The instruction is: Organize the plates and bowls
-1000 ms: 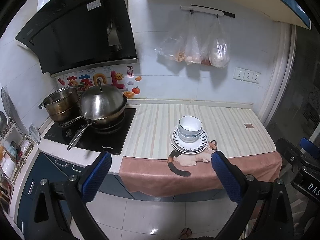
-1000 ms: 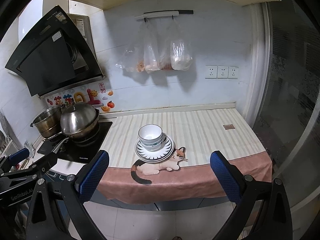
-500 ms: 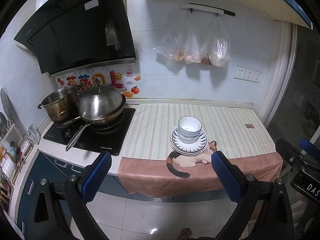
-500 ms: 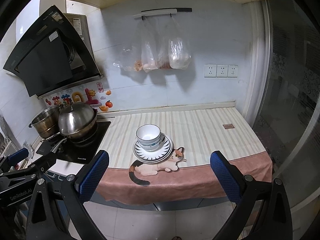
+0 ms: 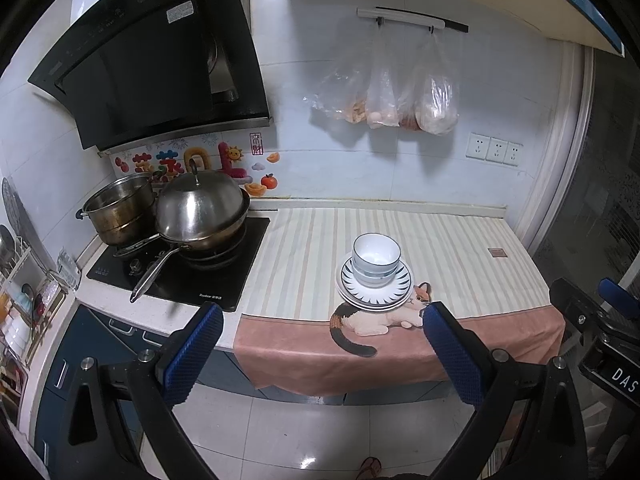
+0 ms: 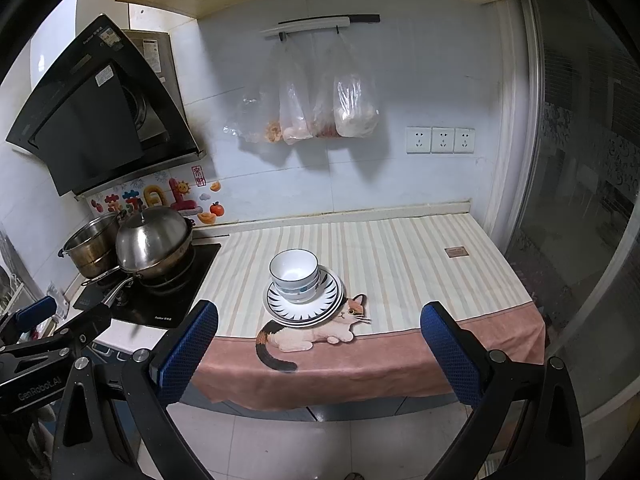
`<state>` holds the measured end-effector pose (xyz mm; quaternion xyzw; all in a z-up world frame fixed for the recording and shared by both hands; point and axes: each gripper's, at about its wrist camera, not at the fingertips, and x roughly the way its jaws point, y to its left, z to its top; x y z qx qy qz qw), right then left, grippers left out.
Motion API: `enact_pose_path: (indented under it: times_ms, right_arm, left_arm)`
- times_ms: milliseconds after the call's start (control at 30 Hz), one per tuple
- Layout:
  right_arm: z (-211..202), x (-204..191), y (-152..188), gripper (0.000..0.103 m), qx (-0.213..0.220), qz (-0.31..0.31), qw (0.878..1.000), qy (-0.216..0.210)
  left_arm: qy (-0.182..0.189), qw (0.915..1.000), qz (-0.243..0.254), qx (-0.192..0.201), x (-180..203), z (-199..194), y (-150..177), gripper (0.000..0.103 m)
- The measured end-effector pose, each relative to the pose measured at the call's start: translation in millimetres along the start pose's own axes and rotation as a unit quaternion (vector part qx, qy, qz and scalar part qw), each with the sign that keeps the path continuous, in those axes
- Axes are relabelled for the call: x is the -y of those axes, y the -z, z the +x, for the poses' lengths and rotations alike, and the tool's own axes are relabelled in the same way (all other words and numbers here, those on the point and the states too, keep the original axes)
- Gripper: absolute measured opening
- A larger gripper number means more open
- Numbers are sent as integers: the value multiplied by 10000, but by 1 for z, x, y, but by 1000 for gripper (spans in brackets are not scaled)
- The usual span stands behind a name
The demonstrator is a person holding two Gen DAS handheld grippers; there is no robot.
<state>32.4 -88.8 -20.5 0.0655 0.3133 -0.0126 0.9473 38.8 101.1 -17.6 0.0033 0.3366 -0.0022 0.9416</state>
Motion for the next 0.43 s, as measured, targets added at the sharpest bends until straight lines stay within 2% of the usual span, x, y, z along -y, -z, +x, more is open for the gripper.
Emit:
enact_pose_path:
  times_ms: [433]
  right_arm:
    - [0, 1, 2, 103, -2, 14, 10000, 1]
  left_arm:
    - [2, 10000, 17, -5, -1, 2, -1, 103]
